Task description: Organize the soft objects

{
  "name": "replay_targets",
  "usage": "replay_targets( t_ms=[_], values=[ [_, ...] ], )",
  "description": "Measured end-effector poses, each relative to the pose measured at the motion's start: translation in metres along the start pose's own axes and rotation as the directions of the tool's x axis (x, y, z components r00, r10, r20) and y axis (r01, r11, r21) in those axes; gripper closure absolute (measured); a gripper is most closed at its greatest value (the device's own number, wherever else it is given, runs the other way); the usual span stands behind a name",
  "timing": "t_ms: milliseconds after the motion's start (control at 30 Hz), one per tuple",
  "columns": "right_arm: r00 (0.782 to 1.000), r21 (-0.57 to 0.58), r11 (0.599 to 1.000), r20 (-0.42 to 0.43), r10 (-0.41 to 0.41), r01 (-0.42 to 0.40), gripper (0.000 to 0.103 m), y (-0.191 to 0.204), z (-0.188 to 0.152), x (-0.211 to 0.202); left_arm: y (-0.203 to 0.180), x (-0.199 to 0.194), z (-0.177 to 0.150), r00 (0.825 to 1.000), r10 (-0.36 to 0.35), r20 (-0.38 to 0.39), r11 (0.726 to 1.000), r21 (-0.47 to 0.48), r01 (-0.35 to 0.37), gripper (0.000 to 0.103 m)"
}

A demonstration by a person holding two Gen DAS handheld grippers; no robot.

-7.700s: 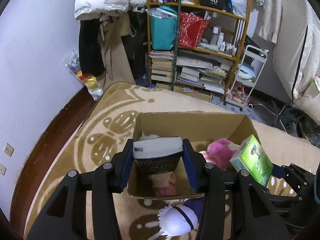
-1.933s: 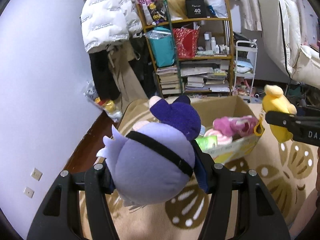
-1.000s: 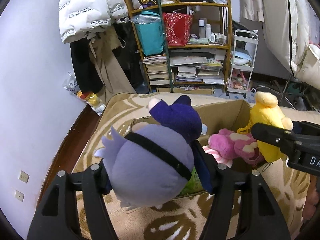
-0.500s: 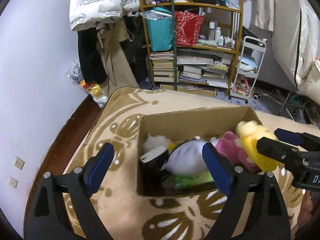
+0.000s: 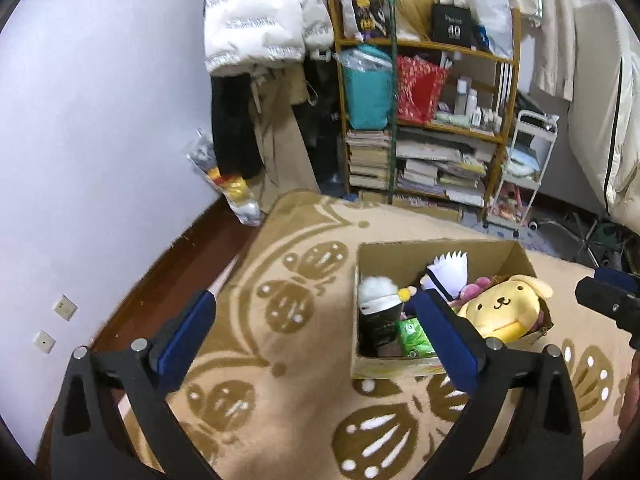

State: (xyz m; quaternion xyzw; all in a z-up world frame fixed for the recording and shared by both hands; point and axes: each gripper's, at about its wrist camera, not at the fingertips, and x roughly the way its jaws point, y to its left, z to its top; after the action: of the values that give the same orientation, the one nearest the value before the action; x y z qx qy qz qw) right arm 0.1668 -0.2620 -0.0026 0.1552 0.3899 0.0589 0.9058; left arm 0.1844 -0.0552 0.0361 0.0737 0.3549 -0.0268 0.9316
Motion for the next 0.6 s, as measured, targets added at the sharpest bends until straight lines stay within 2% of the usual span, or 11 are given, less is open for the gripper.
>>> replay_targets(
  t_ms=[167, 333, 600],
  values=[
    [0.998, -0.036, 0.999, 0.057, -0.028, 0.03, 0.0, 0.011, -0.004, -0.032, 0.01, -0.031, 0.0, 0.999, -0.004, 0.042, 1.0, 0.004, 0.004, 0.002],
    [0.991, -0.072, 0.994, 0.111, -0.075, 0.084, 0.0, 0.022, -0.012, -0.066, 0.016, -0.055, -0.006, 0.996, 0.045, 0.074, 0.999, -0.006, -0.045, 0.0],
    [0.982, -0.082, 0.992, 0.173, -0.076, 0.091, 0.0, 0.028, -0.033, -0.108, 0.028, -0.095, -0.032, 0.994, -0.008, 0.113, 0.999, -0.032, 0.012, 0.0]
  ],
)
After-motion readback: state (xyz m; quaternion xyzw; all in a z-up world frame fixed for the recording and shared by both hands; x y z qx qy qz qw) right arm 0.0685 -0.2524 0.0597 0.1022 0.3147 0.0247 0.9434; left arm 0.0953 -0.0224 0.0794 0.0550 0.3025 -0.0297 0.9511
